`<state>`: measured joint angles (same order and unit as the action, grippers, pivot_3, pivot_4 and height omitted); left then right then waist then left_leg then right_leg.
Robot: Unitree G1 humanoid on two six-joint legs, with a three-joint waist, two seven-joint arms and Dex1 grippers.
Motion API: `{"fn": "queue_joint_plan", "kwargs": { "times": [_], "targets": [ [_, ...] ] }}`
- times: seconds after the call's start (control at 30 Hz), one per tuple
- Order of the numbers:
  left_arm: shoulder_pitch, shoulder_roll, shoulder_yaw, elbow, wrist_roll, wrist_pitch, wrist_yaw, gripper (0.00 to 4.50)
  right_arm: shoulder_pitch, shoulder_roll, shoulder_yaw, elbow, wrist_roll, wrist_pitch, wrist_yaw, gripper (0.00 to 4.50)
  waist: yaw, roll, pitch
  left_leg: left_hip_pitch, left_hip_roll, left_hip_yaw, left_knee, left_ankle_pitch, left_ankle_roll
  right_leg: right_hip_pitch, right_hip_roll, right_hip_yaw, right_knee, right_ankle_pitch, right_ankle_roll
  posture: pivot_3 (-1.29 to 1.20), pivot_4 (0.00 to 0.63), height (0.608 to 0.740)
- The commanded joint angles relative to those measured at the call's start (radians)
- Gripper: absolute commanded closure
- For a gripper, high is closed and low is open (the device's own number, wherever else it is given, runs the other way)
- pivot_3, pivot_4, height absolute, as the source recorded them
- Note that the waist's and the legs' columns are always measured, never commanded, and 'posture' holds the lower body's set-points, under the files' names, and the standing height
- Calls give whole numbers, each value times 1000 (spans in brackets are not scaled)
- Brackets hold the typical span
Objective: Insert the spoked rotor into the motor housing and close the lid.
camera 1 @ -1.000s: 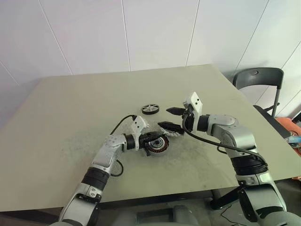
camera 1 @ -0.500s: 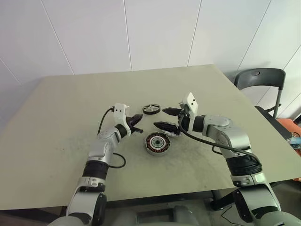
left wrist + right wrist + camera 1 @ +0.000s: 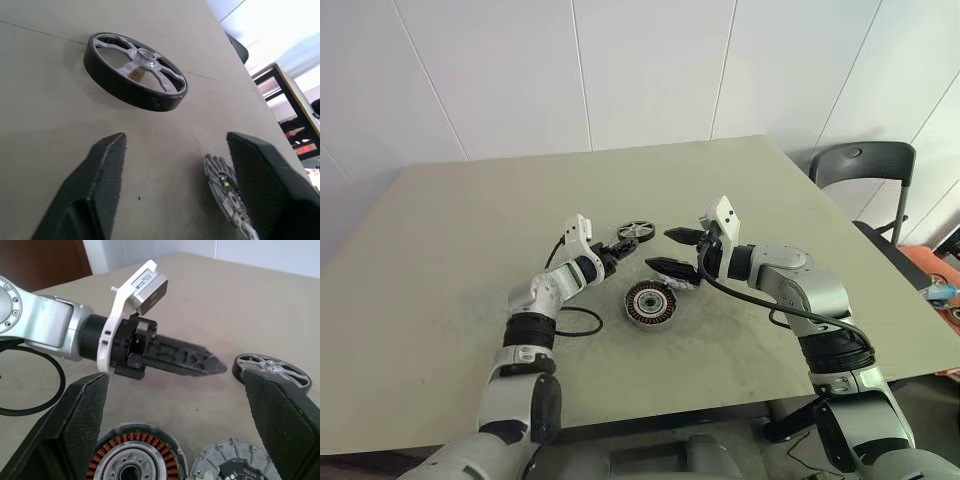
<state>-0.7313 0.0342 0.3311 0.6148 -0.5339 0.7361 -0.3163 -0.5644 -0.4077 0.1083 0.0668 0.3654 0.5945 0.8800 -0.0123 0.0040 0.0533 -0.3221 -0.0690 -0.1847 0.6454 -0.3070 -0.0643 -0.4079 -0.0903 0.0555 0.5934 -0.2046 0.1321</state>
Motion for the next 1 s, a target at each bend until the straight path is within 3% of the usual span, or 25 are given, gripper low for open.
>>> {"fn": "queue_joint_plan", "kwargs": {
  "times": [0.03, 0.33, 0.47, 1.0],
  "targets": [
    [-68, -13, 89, 58, -69, 8, 67, 285, -23, 11, -6, -24, 5, -16, -6, 0, -2, 0, 0, 0, 0, 0, 0, 0, 0, 0, 0, 0, 0, 0, 0, 0, 0, 740],
    [-165, -44, 260, 244, -186, -11, 187, 285, -20, 12, -4, -29, 5, -13, -13, 0, -2, -1, 1, 0, 0, 0, 0, 0, 0, 0, 0, 0, 0, 0, 1, 0, 0, 740],
    [-209, -33, 321, 381, -199, -100, 223, 285, -19, 19, 2, -34, 3, -12, -18, 0, -1, -2, 1, 0, 0, 0, 0, 0, 0, 0, 0, 0, 0, 0, 1, 0, 0, 740],
    [-295, -32, 361, 599, -208, -233, 158, 285, -10, 24, 6, -50, 3, -6, -36, 0, 1, -2, 1, 0, -1, 0, 1, 0, -1, 1, 0, 0, 0, 0, 1, 0, 0, 740]
  ]
}}
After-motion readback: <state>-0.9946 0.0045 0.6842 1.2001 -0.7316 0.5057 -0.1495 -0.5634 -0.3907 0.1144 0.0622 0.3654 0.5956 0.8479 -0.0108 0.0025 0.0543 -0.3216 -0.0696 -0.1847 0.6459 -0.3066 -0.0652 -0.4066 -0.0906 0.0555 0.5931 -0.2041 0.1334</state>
